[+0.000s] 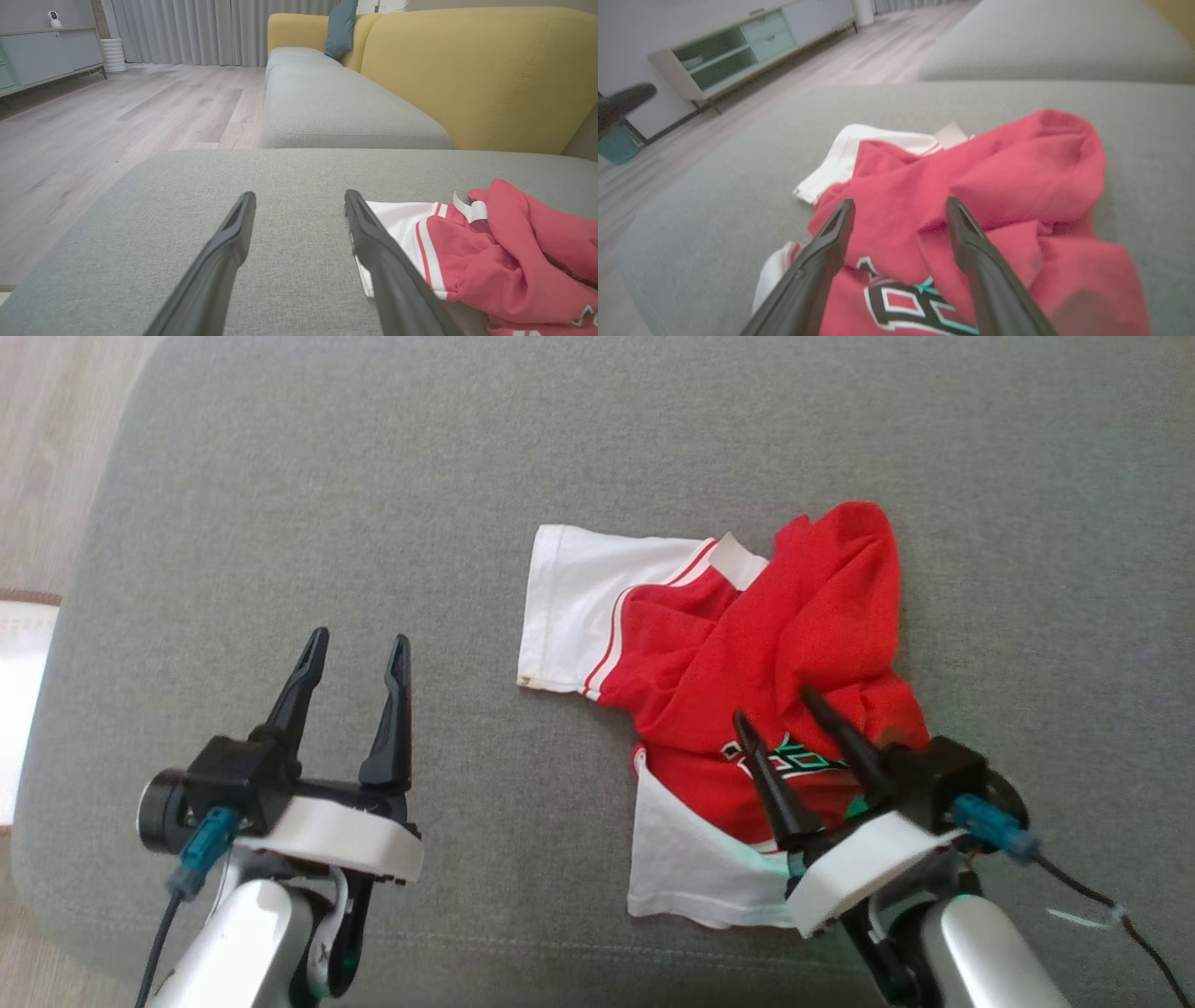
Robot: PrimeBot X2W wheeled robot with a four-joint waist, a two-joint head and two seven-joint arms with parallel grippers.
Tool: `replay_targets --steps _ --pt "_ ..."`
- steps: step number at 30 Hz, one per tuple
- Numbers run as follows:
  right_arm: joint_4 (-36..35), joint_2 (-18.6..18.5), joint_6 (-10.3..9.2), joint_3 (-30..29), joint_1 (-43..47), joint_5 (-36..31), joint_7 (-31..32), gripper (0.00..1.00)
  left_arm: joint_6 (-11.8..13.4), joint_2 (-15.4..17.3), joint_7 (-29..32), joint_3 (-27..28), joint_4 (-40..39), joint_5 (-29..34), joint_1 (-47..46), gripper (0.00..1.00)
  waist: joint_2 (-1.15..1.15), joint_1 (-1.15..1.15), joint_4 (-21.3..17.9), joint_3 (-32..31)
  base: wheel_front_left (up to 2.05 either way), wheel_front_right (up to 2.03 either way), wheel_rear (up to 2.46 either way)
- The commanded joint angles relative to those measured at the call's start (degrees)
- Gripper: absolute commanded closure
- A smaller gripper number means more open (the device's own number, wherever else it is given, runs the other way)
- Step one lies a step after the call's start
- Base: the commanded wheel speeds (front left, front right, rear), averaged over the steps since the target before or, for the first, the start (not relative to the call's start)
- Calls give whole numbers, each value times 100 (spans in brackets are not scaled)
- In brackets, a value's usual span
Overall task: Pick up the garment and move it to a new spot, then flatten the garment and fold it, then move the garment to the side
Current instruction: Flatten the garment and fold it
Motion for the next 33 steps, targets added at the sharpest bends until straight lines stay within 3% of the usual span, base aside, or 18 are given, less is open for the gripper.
replay_targets --steps 1,6,18,33 --pt "-346 -13 20 126 4 56 -138 0 51 103 -58 199 -150 -50 -110 0 0 0 -34 -61 0 0 0" --pt "-938 -13 20 -146 172 93 -363 0 102 145 -44 210 -142 -59 -20 0 0 0 -104 -224 0 0 0" --pt "-1560 -13 20 -1655 663 -83 -190 0 262 277 -23 229 -351 -20 271 0 0 0 -302 -528 0 0 0" --pt "-1560 -13 20 -1707 742 51 -99 0 314 332 -7 206 -472 -21 259 0 0 0 -357 -481 0 0 0"
